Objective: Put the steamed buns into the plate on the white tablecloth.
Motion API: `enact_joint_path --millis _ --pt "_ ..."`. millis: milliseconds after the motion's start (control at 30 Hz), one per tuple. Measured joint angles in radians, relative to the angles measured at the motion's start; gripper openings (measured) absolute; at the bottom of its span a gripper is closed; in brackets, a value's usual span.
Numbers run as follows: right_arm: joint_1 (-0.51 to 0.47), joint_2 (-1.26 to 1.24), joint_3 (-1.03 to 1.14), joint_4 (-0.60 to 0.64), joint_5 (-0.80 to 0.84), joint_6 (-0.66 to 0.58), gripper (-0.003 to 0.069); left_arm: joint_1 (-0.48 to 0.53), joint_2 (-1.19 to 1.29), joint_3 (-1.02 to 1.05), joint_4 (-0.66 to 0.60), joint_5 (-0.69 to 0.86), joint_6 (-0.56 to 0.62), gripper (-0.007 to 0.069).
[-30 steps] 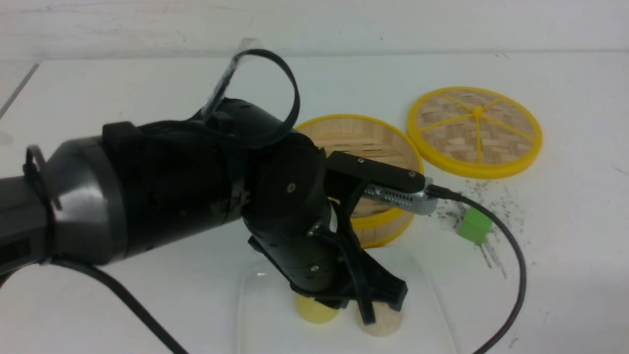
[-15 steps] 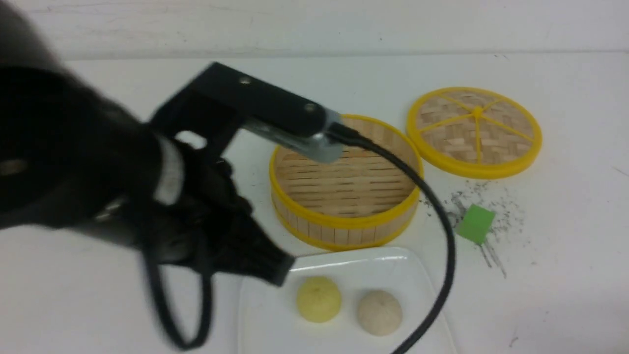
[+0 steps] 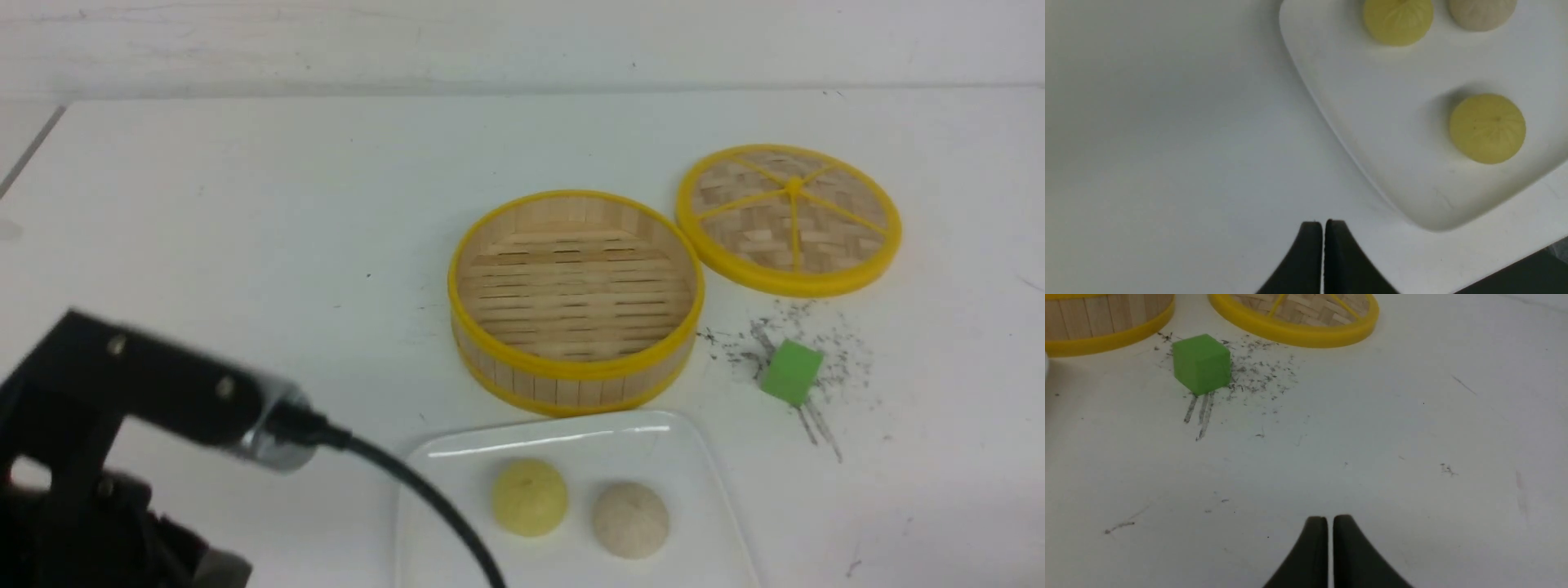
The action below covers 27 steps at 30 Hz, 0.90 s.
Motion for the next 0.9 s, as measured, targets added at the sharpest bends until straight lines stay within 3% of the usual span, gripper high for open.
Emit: enact_joint_path --millis 267,900 --pt "0.0 0.0 0.0 0.0 0.0 0.068 0.0056 0.0 -0.026 0.096 -0.001 -0.059 -0.1 0.0032" --pt "0.0 0.0 0.002 -0.053 -0.017 0.323 0.0082 0.0 -0.084 0.099 0.001 -0.066 -0.1 0.0036"
